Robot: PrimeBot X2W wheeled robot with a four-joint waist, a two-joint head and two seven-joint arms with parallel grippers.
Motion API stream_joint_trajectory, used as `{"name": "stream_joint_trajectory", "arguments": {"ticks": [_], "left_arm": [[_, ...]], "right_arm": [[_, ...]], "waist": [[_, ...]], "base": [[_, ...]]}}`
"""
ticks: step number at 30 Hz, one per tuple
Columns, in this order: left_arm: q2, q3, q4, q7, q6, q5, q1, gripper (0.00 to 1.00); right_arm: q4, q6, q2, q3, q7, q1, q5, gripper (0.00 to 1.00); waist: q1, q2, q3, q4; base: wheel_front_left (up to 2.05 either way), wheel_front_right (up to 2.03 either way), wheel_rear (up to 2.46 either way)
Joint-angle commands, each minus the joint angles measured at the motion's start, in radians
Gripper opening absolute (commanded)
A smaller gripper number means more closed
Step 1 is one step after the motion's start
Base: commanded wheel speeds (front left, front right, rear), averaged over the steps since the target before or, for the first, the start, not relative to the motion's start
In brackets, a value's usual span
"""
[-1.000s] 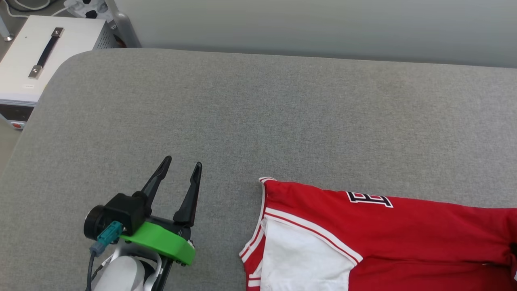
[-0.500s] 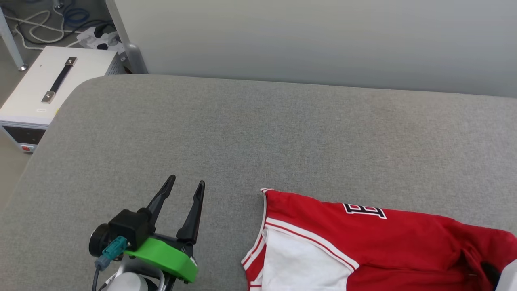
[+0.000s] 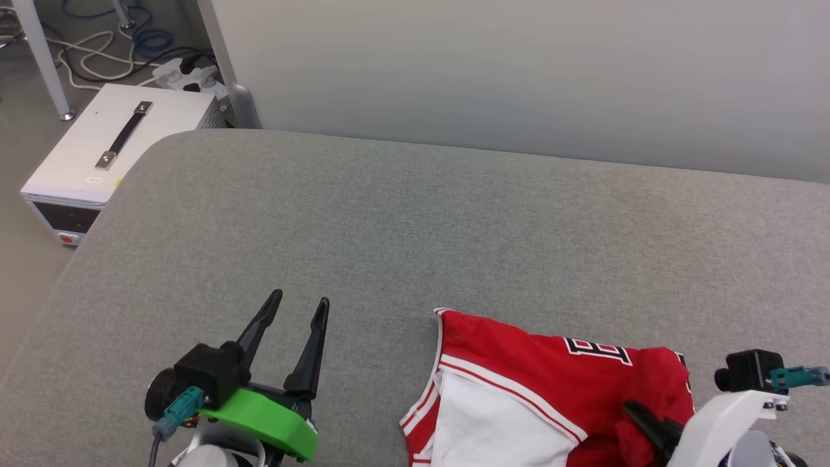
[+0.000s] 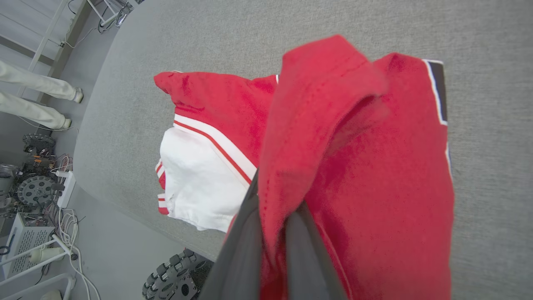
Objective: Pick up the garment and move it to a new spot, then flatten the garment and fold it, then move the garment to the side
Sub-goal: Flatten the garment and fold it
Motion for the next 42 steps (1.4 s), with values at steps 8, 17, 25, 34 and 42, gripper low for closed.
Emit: {"name": "stream_joint_trajectory", "arguments": {"ticks": [8,17,25,34,42], "left_arm": [[-0.007,0.003,-0.001,-0.006,-0.003,-0.01,-0.003,1.0],[-0.006,-0.005,0.007,-0.006,-0.003,-0.012,-0.016,1.0],[-0.01,-0.01,0.015,-0.006,-0.003,-0.014,-0.028,1.0],[-0.013,-0.013,0.025,-0.006,-0.003,-0.016,-0.034,1.0],[-0.01,-0.013,0.032,-0.006,-0.003,-0.015,-0.031,1.0]], "right_arm": [[0.056,-0.001,0.043,0.122,-0.091,-0.097,0.058,0.0],[0.216,-0.001,0.044,0.274,-0.236,-0.17,0.138,0.0],[0.358,-0.001,0.044,0.318,-0.316,-0.247,0.139,0.0],[0.456,-0.001,0.044,0.384,-0.36,-0.301,0.13,1.0],[0.424,-0.001,0.044,0.505,-0.378,-0.332,0.238,1.0]], "waist": [[0.0,0.0,0.024,0.027],[0.0,0.0,0.041,0.057],[0.0,0.0,0.061,0.08],[0.0,0.0,0.067,0.09],[0.0,0.0,0.045,0.082]], "base": [[0.0,0.0,0.0],[0.0,0.0,0.0],[0.0,0.0,0.0],[0.0,0.0,0.0],[0.0,0.0,0.0]]}}
